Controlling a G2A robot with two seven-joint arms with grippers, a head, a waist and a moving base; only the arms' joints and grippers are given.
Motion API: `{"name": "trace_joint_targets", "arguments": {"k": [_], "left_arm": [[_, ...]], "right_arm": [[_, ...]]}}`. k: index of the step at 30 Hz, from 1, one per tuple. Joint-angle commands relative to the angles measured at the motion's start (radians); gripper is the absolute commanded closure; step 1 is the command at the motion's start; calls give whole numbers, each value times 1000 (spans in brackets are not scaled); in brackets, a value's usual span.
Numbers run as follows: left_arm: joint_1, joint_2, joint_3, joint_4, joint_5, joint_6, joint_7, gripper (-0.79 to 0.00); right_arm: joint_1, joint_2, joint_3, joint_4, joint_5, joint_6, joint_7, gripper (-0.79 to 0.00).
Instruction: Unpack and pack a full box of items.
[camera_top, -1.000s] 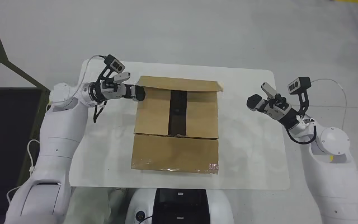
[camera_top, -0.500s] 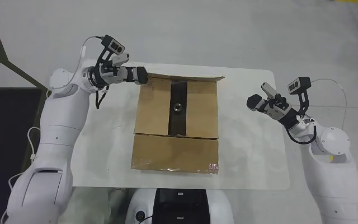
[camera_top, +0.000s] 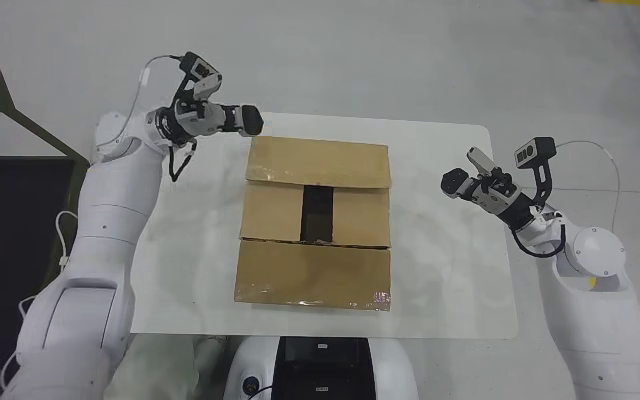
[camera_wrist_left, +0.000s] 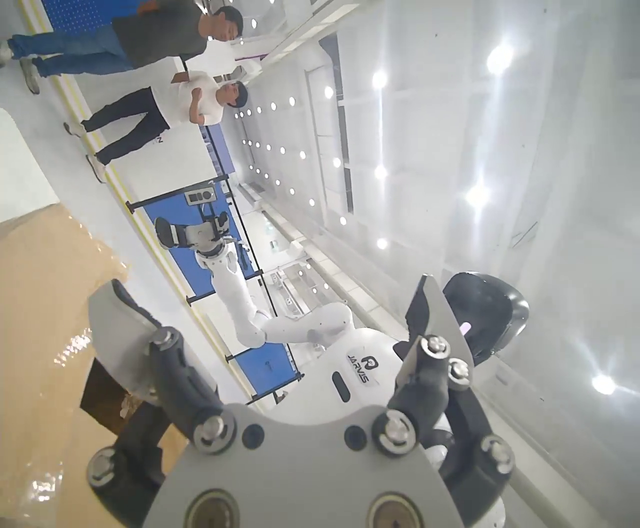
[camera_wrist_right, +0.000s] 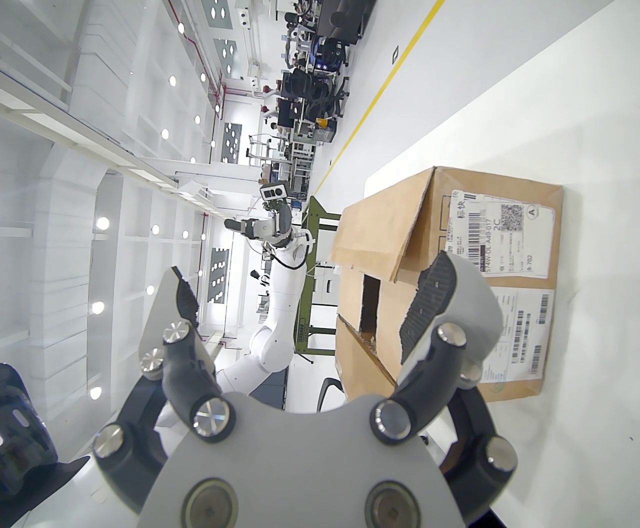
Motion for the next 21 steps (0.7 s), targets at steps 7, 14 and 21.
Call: {"name": "trace_joint_targets", "arguments": {"k": [7,14,21], "left_arm": [[138,39,-3,-147,44,47,-15,-785],[295,93,-11,-329,79,56,-15,-785],[362,141,10,-359,104,58,-15,-785]], "right_arm": [[0,0,0,0,0,0,0,-785],[0,0,0,0,0,0,0,-785],[0,0,0,0,0,0,0,-785]]}}
